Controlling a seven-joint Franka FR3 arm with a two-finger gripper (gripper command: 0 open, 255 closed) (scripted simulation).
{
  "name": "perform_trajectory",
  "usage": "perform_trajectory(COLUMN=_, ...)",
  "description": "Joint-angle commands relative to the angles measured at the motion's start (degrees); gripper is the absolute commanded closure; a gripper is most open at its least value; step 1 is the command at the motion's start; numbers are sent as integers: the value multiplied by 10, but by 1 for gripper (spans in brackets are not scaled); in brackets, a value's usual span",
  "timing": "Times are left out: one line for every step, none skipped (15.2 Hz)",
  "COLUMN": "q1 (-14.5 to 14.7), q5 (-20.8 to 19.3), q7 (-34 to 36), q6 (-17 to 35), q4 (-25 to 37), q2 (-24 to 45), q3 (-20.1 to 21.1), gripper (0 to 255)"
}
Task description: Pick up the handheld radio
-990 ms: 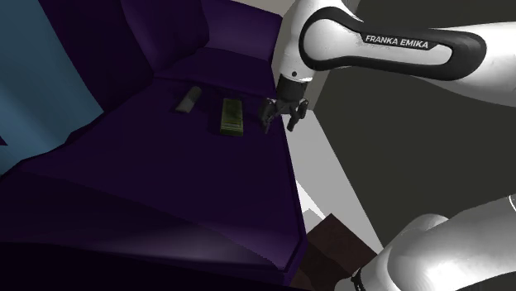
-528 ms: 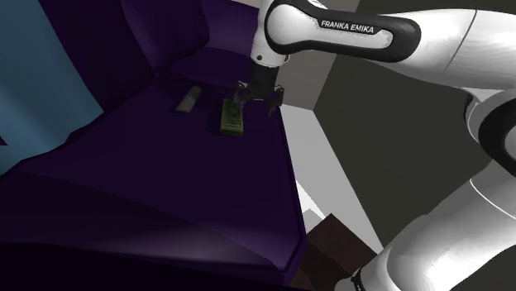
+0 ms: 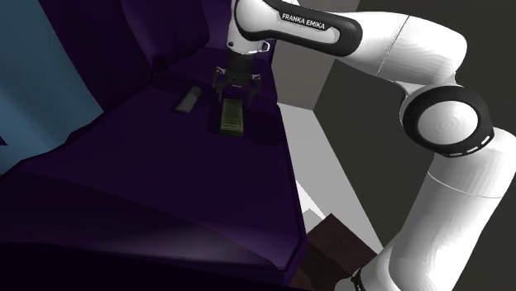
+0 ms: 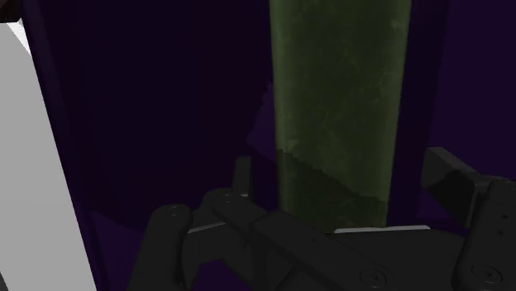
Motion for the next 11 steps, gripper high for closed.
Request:
perform_trajectory(q1=1, q5=-2, q7=6, q6=12, q4=-8, q2=4, q3=-1, gripper=0)
perform_trajectory(q1=0, q5=-1, q7=7, q6=21, q4=-18, q2=2, q3=-1, gripper=0)
perform_trajectory(q1=-1, q5=-1, q7=7, q6=29, q4=-28, q2=1, q3=-1, gripper=0)
perform_trajectory(q1=-2, q5=0, q7=7, q6=38, q4=-38, q2=-1, q3=-1, gripper=0)
perform_trajectory(q1=-2, q5=0, q7=7, q6=46, q4=-48, q2=-2, q3=-1, gripper=0)
perform_trajectory(q1=-3, q5=0, q7=8, q6=51, q4=-54, q2=-3, q3=-2, gripper=0)
perform_trajectory(q1=-3, q5=0, q7=8, q6=51, q4=-54, q2=-3, q3=-2, gripper=0)
perform_trajectory(q1=-3, q5=0, q7=8, q6=51, q4=-54, q2=-3, q3=-2, gripper=0)
perform_trajectory(q1=-3, q5=0, q7=8, q6=51, q4=-54, q2=-4, q3=-2, gripper=255)
perform_trajectory(q1=-3, q5=0, q7=8, q6=51, q4=-54, q2=-4, q3=-1, gripper=255)
perform_trajectory(q1=-3, q5=0, q7=8, q6=51, q4=-54, q2=-4, q3=-2, gripper=255)
